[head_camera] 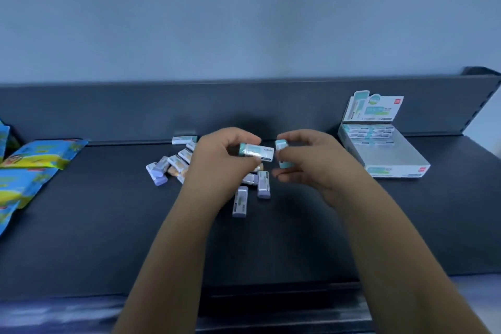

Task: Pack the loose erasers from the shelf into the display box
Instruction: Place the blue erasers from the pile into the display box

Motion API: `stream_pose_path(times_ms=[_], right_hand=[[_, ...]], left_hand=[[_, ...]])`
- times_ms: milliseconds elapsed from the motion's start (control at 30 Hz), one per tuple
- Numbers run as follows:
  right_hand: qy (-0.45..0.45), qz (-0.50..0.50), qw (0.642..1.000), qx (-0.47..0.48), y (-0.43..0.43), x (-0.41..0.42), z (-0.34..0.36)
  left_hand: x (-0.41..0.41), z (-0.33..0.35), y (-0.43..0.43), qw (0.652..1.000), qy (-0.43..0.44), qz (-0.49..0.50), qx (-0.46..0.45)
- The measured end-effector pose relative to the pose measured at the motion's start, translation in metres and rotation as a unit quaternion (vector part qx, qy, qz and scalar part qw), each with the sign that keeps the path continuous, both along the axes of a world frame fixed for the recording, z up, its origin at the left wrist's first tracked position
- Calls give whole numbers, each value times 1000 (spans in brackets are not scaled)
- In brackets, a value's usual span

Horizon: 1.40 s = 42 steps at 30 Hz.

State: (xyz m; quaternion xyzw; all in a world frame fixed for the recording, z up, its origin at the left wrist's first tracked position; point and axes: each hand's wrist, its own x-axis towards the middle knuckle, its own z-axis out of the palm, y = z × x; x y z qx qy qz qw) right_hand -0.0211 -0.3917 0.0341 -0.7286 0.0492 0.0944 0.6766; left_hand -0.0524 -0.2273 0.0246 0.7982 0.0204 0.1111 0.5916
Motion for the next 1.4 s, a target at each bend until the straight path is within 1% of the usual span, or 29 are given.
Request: stream_pose_path(times_ms=[100, 200, 300, 433, 533, 633, 767, 900, 1000, 1067, 1167, 1233, 1267, 1367, 1400], right_hand=[[-8, -32, 999, 8, -12, -6, -3], [-27, -45, 998, -24, -19, -8, -6], [-40, -66, 994, -83, -24, -7, -9], [-86, -52, 979, -179, -33, -7, -8], [-146, -60, 960, -230, -47, -7, -6], [-184, -65, 938, -285, -71, -4, 4], [-193, -73, 932, -298, -121, 2, 14], [-202, -61, 924, -319, -175, 15, 17], [-209, -49, 909, -356, -211, 28, 17], [-211, -44, 903, -370, -230, 34, 16], [-207, -34, 911, -356, -250, 41, 13], [-207, -29, 916, -343, -258, 43, 11], [-206, -27, 918, -339, -260, 44, 10], [-202, -21, 919, -337, -264, 49, 8], [-201, -20, 919, -339, -265, 51, 7]], left_hand=[[-5, -2, -8, 1000, -15, 5, 26], [-5, -3, -11, 998, -27, 16, 58], [-4, -2, -11, 994, -37, 9, 107], [-6, -1, -18, 989, -48, -19, 142], [-4, 11, -31, 980, -66, -56, 181], [5, 23, -51, 978, -89, -46, 181], [20, 28, -94, 980, -119, -3, 160], [32, 32, -145, 968, -145, -26, 205], [40, 27, -177, 963, -146, -36, 224], [48, 24, -192, 951, -152, -30, 269], [59, 27, -205, 920, -168, 3, 354], [65, 32, -208, 909, -175, 4, 377], [67, 33, -208, 913, -171, -8, 370], [77, 30, -207, 941, -157, -45, 297], [81, 27, -207, 942, -160, -51, 291]])
